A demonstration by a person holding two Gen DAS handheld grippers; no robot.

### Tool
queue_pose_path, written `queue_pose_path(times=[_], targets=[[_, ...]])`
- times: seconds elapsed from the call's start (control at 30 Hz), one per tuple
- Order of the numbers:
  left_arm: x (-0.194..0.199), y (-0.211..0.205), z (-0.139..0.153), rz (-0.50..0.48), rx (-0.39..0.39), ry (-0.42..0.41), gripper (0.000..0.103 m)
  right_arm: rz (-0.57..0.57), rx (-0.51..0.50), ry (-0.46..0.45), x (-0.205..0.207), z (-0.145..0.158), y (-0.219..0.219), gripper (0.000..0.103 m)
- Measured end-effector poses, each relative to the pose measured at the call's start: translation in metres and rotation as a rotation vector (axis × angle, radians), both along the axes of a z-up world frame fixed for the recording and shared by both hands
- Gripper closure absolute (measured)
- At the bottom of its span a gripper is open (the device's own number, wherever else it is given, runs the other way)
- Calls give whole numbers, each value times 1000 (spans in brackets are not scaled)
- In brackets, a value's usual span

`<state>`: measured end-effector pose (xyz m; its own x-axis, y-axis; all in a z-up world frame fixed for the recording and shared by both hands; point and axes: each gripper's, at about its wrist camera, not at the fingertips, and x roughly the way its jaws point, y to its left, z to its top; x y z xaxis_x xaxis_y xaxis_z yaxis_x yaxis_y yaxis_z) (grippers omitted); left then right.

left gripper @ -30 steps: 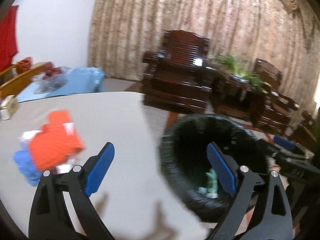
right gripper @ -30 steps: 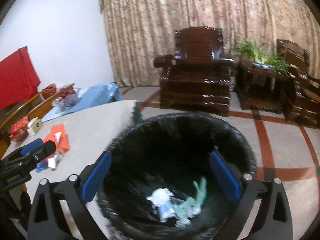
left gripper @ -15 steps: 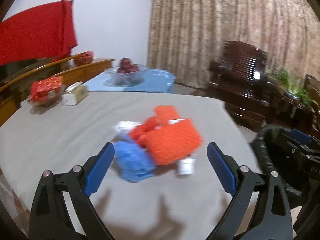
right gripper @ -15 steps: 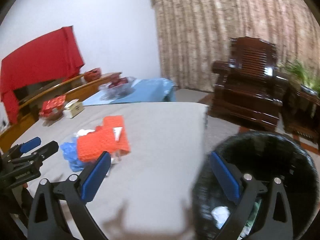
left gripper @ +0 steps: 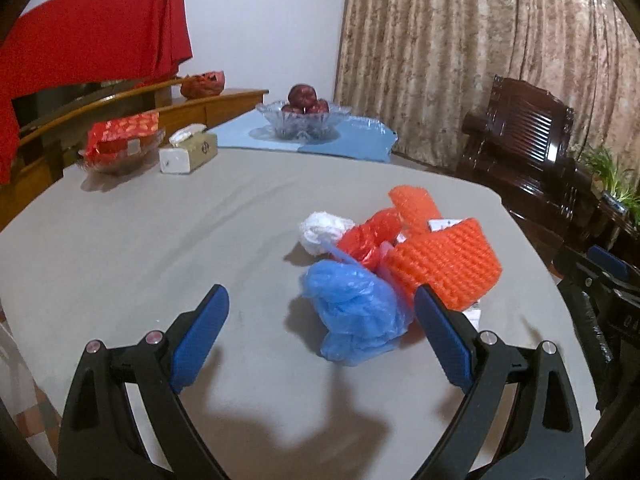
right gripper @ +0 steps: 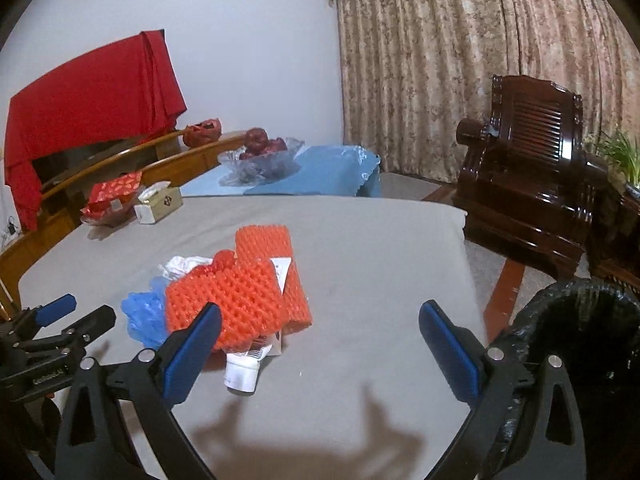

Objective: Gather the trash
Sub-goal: 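Grasp the blue plastic bag with the left gripper while the right gripper grasps the orange foam net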

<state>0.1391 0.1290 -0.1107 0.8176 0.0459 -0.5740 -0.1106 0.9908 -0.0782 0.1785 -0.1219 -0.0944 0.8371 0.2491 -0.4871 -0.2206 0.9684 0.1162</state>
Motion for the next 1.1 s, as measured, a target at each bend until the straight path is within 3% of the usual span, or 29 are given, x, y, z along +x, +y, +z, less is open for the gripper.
queue_pose_path(times=[0.13,0.27,0.33,0.4,0.5,0.63,0.9,1.1], targets=[[15,-3,-17,-7,-12,41,14,-1,-14,23,5,-9,2,6],[28,-6,-33,-12,-33,83,24,-1,-23,39,11,-13,2,6],[33,-6,-40,-23,-51,104,39,0,-25,47,13,-15,2,6],[37,-6,-47,-54,-79,128,69,4,-24,50,15,-15,4,7],[34,-4,-49,-56,-100,134,87,16,-22,55,19,-17,6,9],[22,10,-37,-24,-111,98,91,44,-15,60,24,-18,15,9],[10,21,-16,0,-47,49,91,99,-8,90,44,-27,45,10],[12,28,-18,12,-52,59,91,158,8,148,60,-36,60,31]])
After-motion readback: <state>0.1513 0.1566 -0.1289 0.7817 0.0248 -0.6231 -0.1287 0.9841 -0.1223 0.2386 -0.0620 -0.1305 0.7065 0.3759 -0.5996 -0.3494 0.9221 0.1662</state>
